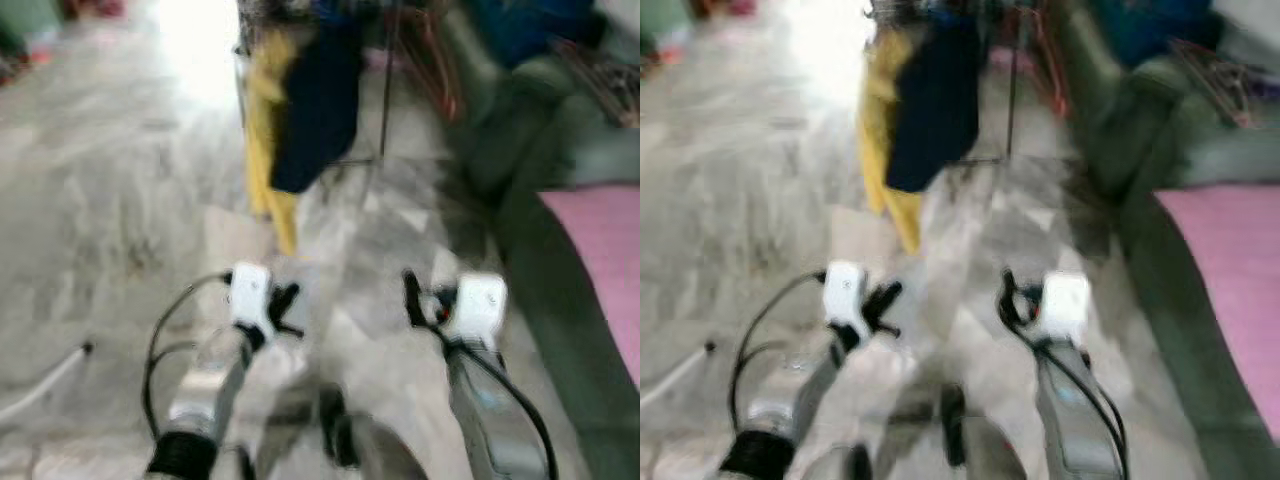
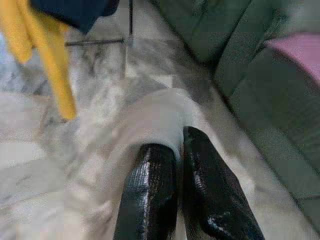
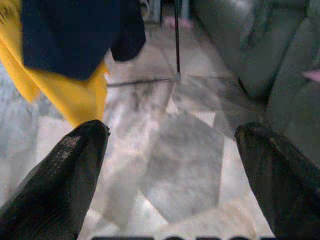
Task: Hang hanger
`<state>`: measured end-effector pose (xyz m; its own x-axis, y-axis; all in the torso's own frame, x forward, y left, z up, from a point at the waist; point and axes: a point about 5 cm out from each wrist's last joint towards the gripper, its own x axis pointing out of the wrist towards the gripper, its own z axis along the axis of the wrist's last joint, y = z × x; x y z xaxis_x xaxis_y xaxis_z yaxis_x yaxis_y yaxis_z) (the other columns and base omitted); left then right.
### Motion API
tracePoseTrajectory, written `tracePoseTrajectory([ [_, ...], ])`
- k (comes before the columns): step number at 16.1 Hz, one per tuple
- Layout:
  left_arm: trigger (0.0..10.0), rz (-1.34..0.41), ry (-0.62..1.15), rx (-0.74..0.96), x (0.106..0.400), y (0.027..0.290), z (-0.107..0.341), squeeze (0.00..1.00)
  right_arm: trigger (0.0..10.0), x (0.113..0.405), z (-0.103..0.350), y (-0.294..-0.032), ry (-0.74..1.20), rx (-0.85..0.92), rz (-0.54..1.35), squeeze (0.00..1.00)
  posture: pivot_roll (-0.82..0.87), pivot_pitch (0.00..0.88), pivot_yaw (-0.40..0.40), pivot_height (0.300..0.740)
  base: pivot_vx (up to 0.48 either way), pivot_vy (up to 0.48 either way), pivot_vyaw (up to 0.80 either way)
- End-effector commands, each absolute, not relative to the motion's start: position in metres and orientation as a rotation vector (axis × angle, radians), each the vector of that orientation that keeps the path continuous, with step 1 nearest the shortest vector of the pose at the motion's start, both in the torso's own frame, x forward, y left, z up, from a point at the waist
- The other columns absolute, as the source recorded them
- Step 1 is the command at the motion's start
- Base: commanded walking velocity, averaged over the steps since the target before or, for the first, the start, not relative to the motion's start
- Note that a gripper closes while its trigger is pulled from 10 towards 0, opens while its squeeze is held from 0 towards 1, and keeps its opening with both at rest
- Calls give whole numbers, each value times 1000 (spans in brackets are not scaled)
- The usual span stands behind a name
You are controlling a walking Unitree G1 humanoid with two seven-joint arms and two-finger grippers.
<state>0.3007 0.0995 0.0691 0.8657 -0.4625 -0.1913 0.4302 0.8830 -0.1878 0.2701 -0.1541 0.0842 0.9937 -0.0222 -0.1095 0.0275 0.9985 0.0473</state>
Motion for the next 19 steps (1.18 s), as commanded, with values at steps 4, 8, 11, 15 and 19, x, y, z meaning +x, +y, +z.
tracePoseTrajectory([
  [4, 10000, -462, 233, -149, 300, 103, 70, 0, 10000, 274, 88, -150, 94, 54, -15, 0, -134, 229, 31, 740, -281, 0, -411],
  [8, 10000, -474, 201, -217, 302, 105, 75, 0, 10000, 274, 88, -150, 91, 59, -23, 0, -134, 225, 39, 740, 0, 70, 0],
  [11, 10000, -482, 198, -212, 303, 105, 76, 0, 10000, 274, 88, -150, 88, 59, -26, 0, -135, 224, 43, 740, 0, 426, 0],
  [15, 10000, -503, 198, -209, 304, 103, 76, 0, 10000, 274, 88, -151, 83, 59, -34, 0, -139, 222, 47, 740, 0, 480, 0],
  [19, 10000, -506, 192, -209, 304, 101, 76, 0, 10000, 275, 89, -152, 78, 53, -36, 0, -144, 220, 47, 740, 0, 480, 0],
])
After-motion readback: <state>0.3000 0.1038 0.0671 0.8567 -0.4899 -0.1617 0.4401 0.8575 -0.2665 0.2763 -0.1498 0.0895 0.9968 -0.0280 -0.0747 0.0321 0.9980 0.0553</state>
